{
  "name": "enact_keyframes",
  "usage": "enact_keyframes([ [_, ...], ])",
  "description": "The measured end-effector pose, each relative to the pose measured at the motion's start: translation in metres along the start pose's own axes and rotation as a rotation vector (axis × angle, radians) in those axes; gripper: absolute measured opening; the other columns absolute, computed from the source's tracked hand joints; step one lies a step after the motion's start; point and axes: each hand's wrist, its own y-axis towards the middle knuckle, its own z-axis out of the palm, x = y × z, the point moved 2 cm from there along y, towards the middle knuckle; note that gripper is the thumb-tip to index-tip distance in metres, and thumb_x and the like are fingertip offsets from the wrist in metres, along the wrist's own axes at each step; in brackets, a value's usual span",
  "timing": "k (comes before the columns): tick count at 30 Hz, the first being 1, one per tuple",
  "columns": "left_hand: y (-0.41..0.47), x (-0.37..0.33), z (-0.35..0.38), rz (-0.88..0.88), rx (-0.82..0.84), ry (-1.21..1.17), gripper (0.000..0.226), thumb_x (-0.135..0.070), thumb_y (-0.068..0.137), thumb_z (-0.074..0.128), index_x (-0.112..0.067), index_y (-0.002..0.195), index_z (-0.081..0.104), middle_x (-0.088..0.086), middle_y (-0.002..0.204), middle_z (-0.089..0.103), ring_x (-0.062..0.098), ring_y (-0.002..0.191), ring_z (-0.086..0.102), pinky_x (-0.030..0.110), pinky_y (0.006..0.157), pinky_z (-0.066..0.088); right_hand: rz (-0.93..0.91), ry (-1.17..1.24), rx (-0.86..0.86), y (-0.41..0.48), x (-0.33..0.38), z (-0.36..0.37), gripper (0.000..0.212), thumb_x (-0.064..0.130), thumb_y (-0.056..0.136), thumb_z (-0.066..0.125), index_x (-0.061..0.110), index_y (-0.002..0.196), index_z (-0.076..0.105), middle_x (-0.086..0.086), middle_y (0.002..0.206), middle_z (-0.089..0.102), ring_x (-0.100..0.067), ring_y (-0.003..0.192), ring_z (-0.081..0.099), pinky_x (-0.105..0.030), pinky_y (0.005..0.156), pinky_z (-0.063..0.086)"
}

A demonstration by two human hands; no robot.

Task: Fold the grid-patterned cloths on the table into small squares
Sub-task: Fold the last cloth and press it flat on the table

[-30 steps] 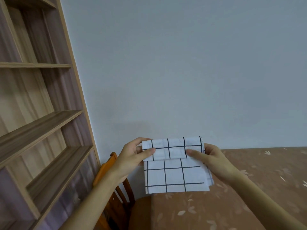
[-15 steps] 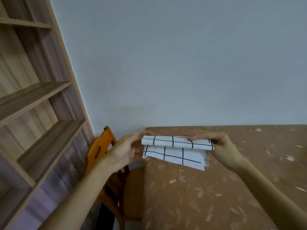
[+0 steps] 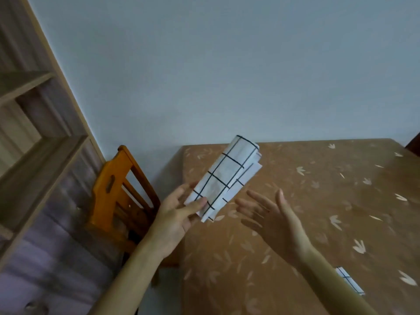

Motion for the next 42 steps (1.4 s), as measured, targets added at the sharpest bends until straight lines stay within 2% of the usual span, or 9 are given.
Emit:
enact_keyframes([
  [2,-0.004,0.014,0.006,-0.017,0.055,0.089,0.048,-0.005,0.081,0.07,-0.015,0.128,0.061,0.011,0.119,0.074,0.028,0.11,0.071,0.036,0.08,0.062,0.017,-0.065,0.018,-0.003,-0.018,0.007,0.094,0.072,0.068,0.072,0.014,0.139,0.051,-0.017,0.131,0.065,-0.033,0.122,0.062,-0.047,0.105,0.047],
  [7,-0.015,0.046,0.012,-0.085,0.108,0.353,0.04,0.0,0.087,0.071,-0.016,0.123,0.064,0.006,0.112,0.076,0.024,0.103,0.074,0.036,0.083,0.061,-0.006,-0.252,-0.128,-0.002,-0.03,0.022,0.038,0.027,0.09,0.069,0.007,0.122,0.066,-0.013,0.117,0.074,-0.032,0.108,0.07,-0.052,0.098,0.054],
  [14,-0.022,0.067,0.008,-0.13,0.035,0.507,0.013,-0.024,0.098,0.061,-0.026,0.106,0.07,-0.011,0.088,0.078,0.003,0.079,0.074,0.012,0.058,0.054,0.122,-0.485,-0.077,-0.005,-0.046,0.013,0.026,0.027,0.099,0.058,0.006,0.111,0.07,-0.009,0.104,0.077,-0.024,0.096,0.074,-0.035,0.084,0.058],
  [20,-0.016,0.079,-0.012,-0.14,-0.065,0.477,0.017,-0.016,0.095,0.065,-0.024,0.108,0.072,-0.002,0.106,0.078,0.015,0.1,0.074,0.041,0.091,0.059,0.155,-0.368,-0.056,-0.003,-0.056,0.006,0.023,0.01,0.1,0.055,0.014,0.119,0.068,-0.009,0.11,0.076,-0.027,0.1,0.073,-0.035,0.081,0.06],
  [25,-0.012,0.086,-0.017,-0.222,-0.13,0.122,0.024,-0.003,0.093,0.06,-0.014,0.108,0.074,0.012,0.1,0.077,0.028,0.088,0.075,0.043,0.073,0.06,0.219,-0.119,-0.089,0.004,-0.065,0.006,0.026,0.0,0.094,0.055,0.004,0.112,0.073,-0.024,0.113,0.071,-0.037,0.098,0.068,-0.043,0.087,0.056],
  [30,0.004,0.092,-0.024,-0.268,-0.172,0.03,0.037,-0.001,0.097,0.042,-0.004,0.074,0.071,0.016,0.079,0.07,0.024,0.067,0.07,0.03,0.049,0.055,0.309,-0.02,-0.143,0.022,-0.071,0.005,0.03,0.003,0.09,0.05,0.012,0.071,0.071,-0.017,0.083,0.063,-0.026,0.072,0.059,-0.028,0.059,0.05],
  [32,0.014,0.094,-0.027,-0.249,-0.206,0.081,0.038,-0.009,0.098,0.048,-0.01,0.069,0.072,0.016,0.082,0.067,0.024,0.071,0.068,0.032,0.055,0.055,0.362,-0.003,-0.198,0.031,-0.075,-0.001,0.034,0.013,0.096,0.04,0.009,0.076,0.068,-0.015,0.082,0.067,-0.024,0.069,0.065,-0.03,0.059,0.052],
  [36,0.04,0.106,-0.037,-0.152,-0.206,0.387,0.008,-0.012,0.086,0.076,-0.019,0.084,0.075,0.012,0.099,0.075,0.029,0.089,0.075,0.047,0.074,0.062,0.391,-0.103,-0.216,0.052,-0.082,-0.012,0.034,0.04,0.095,0.055,0.015,0.112,0.071,-0.016,0.107,0.074,-0.032,0.096,0.072,-0.045,0.086,0.056],
  [42,0.098,0.128,-0.057,-0.023,-0.132,0.573,0.028,0.0,0.09,0.069,-0.019,0.11,0.068,0.0,0.112,0.074,0.017,0.104,0.072,0.042,0.085,0.061,0.395,-0.452,-0.172,0.104,-0.094,-0.044,0.02,0.014,0.093,0.067,0.008,0.111,0.07,-0.011,0.099,0.078,-0.027,0.091,0.075,-0.035,0.08,0.062],
])
